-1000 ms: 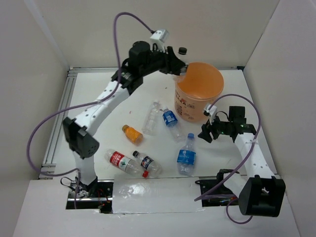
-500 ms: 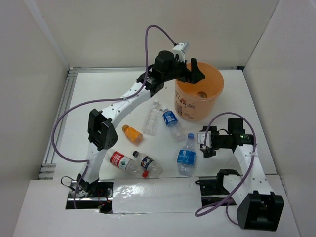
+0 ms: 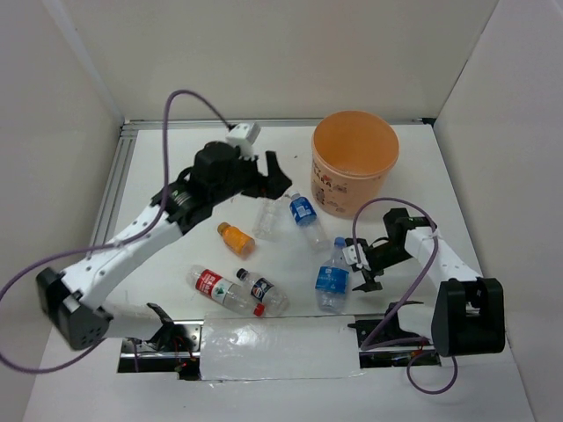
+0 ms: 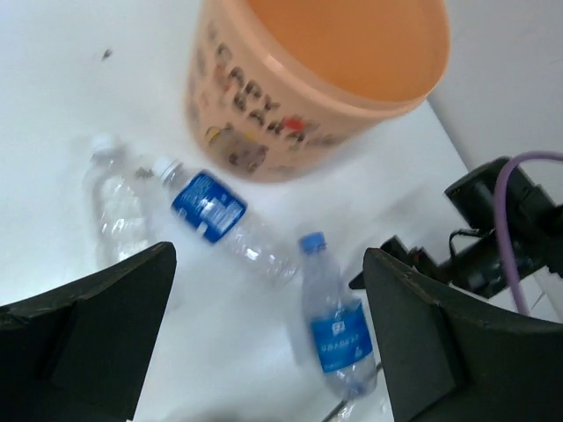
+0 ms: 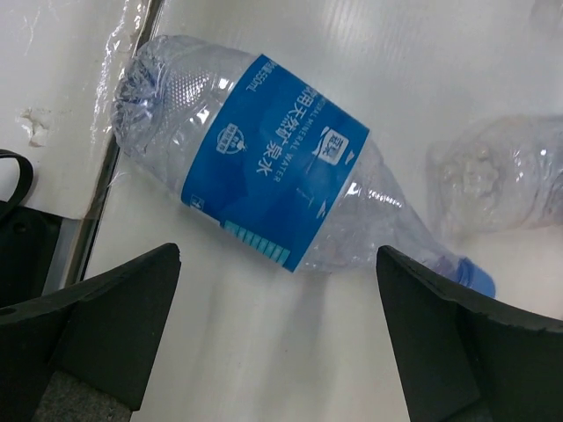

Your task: Put the plastic bottles in the bin

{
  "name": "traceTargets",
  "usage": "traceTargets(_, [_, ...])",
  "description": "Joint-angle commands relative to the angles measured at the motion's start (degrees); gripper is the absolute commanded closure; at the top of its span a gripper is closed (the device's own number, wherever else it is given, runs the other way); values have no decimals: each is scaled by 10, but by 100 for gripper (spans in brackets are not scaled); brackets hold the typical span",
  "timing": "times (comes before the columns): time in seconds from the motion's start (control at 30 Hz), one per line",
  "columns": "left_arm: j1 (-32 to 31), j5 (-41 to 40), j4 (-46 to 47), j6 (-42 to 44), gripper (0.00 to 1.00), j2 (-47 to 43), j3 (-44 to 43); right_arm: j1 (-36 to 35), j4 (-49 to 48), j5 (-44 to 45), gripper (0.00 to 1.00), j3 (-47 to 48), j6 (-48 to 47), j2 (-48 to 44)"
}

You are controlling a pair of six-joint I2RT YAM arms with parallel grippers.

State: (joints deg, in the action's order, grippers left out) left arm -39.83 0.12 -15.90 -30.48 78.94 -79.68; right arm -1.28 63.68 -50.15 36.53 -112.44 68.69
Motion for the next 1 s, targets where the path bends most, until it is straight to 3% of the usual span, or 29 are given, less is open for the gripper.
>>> traceTargets(0.0, [0, -61, -34, -43, 0, -81, 122, -21, -15, -14, 1, 30, -412, -14])
traceTargets(0.1, [0, -66, -40, -97, 0, -159, 219, -21, 2, -9, 1, 49, -412, -14])
traceTargets(0.3, [-13, -69, -81, -163, 0, -242, 308, -73, -58, -1, 1, 59, -412, 5])
traceTargets(0.5, [-18, -93, -126, -179, 0, -298, 327, -122, -134, 29, 1, 45, -406, 57])
traceTargets(0.83, [-24, -107, -216, -247, 0, -359, 332, -151, -117, 107, 1, 28, -436, 145])
traceTargets(0.97, [-29, -112, -249, -279, 0, -388, 351, -163, -123, 104, 8, 17, -425, 156])
